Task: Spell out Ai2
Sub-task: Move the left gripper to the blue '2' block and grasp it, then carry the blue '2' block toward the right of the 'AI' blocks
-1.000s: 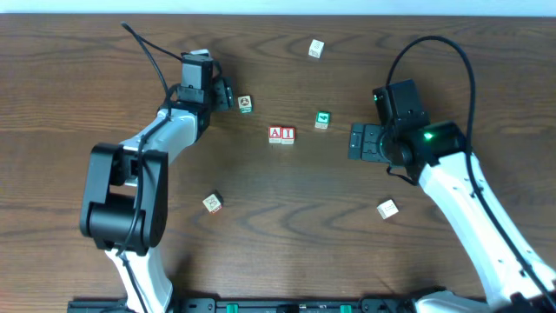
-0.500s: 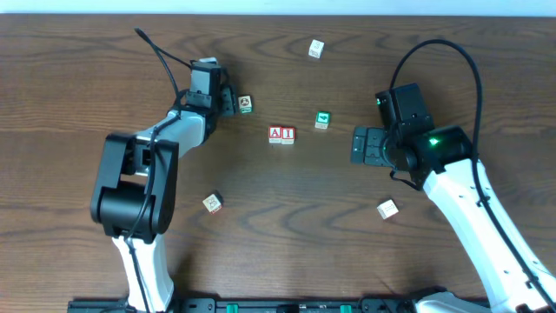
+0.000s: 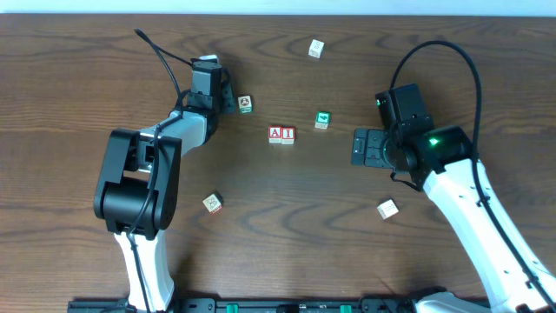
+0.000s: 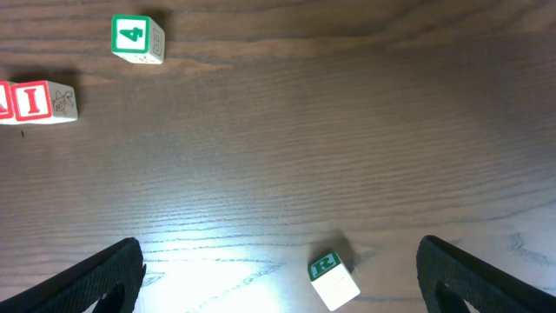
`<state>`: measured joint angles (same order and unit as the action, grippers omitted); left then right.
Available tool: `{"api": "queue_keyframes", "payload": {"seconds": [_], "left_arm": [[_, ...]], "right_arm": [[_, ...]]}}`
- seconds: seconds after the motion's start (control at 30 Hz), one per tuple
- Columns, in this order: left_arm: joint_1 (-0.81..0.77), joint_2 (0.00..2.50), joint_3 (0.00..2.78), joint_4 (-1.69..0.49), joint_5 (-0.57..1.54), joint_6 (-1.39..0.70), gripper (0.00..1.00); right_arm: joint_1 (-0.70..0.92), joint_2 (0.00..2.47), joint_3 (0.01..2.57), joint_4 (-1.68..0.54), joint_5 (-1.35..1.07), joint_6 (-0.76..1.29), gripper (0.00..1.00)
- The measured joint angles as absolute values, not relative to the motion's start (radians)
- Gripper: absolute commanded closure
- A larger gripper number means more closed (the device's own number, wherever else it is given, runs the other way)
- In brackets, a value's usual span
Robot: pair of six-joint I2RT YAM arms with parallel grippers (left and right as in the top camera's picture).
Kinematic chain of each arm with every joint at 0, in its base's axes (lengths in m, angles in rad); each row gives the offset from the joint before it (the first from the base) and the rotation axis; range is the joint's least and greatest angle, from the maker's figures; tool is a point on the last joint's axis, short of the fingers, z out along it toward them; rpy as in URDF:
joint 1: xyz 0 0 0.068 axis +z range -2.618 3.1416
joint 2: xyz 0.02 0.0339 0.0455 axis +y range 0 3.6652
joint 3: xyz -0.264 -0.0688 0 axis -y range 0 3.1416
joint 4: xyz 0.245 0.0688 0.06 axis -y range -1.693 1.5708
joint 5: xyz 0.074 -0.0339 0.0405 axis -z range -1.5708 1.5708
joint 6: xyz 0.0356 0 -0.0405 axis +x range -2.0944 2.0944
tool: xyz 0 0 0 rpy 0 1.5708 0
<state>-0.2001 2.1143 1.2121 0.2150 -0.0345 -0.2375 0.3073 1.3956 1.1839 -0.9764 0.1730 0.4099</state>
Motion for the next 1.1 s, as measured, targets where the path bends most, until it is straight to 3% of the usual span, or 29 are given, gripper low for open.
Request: {"api": "queue_keyframes", "payload": {"seconds": [0.2,0.37,0.53,0.83,1.1], "left_arm": [[-0.2,2.114,1.213,0.213,-0.038,-0.235,0.78],[-0.205,2.103,1.222,0.163,-0.038,-0.236,0.79],[-0.215,2.021,1.22,0.008,-0.037,-0.235,0.79],[-0.247,1.759,1.223,-0.316,-0.042,-0.212,0.89],[-0.404,1.73,1.222,-0.53,-0.042,-0.233,0.94]], "right_arm": [[0.307,1.396,1.184,-0.978,0.173,0.41,0.01],[0.307,1.396,1.184,-0.982,0.176,0.41,0.01],[0.307,1.396,1.184,-0.983,0.18,0.414,0.01],[0.307,1.312,1.182,-0.984,0.2,0.43,0.01],[0.274,1.156,1.182,-1.029,0.215,0.433,0.01]]}}
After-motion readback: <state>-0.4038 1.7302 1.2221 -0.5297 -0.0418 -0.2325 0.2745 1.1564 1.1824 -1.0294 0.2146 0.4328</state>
